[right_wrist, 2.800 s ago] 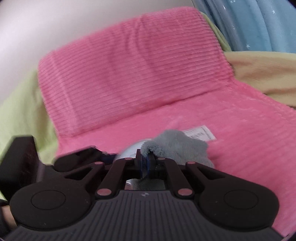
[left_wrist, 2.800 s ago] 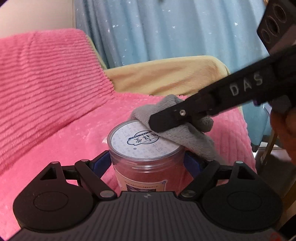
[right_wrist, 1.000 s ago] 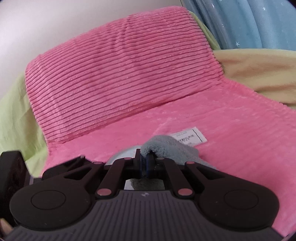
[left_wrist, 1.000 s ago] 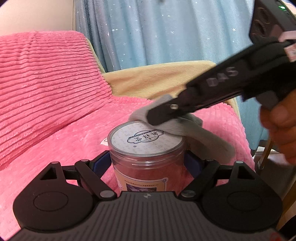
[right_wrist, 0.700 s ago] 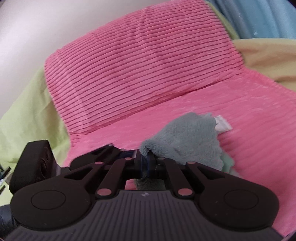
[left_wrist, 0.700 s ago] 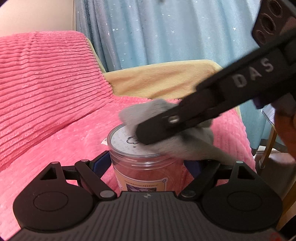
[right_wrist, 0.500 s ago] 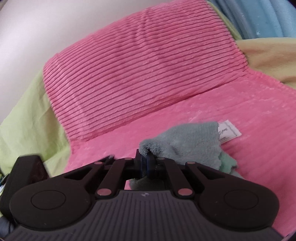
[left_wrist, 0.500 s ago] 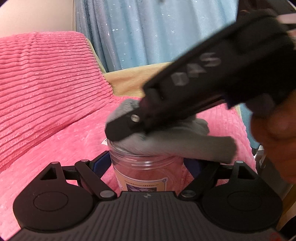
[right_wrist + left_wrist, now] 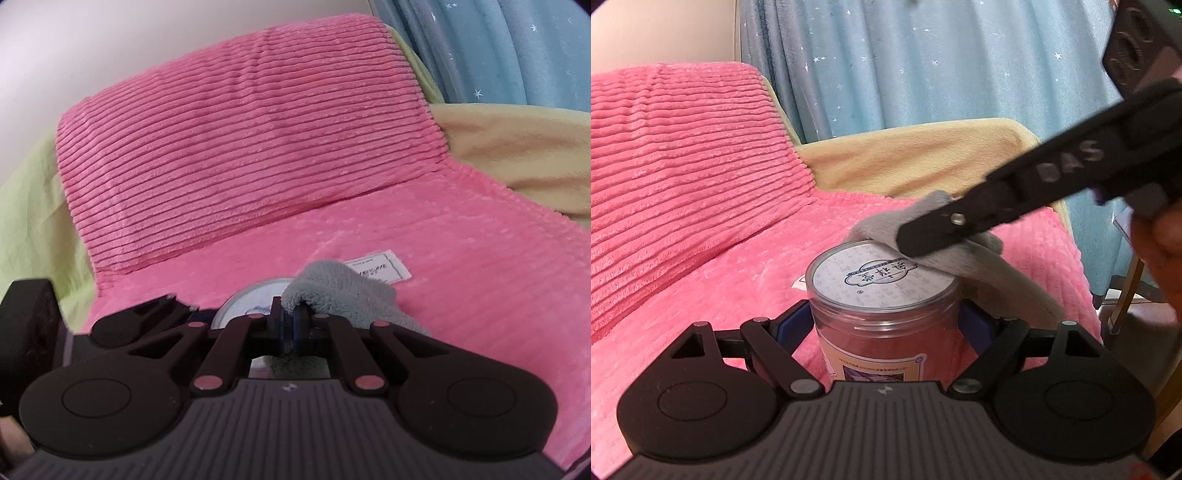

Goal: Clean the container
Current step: 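Wipe the white lid with the cloth in the right tool while the left tool holds the jar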

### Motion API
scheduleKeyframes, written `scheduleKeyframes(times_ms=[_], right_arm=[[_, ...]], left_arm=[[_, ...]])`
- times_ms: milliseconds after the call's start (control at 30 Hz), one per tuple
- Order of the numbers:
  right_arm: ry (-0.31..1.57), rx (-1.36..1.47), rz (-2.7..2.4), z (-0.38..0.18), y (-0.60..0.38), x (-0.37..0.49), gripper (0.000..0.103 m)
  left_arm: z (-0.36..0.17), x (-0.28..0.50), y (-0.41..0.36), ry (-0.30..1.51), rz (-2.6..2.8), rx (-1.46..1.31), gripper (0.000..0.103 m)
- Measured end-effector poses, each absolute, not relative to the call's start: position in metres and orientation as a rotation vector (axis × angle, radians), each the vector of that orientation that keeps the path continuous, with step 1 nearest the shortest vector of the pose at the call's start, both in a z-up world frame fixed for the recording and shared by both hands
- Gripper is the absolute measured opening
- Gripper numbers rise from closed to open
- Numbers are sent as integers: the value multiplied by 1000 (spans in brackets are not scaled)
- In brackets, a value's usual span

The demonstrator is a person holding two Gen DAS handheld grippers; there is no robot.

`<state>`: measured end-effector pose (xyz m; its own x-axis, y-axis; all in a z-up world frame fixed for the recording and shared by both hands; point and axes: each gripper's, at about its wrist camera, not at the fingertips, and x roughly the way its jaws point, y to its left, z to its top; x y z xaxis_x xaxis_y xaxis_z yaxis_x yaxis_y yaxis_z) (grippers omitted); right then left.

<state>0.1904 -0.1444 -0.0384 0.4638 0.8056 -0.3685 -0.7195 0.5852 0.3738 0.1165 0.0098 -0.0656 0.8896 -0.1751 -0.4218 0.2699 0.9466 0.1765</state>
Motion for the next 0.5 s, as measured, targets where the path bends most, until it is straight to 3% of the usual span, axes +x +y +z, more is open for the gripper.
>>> scheduleKeyframes(times_ms=[500], right_arm=[[514,185,928,-41,-107,189,2]], left_arm=[[-66,116,19,413,-244,241,84]])
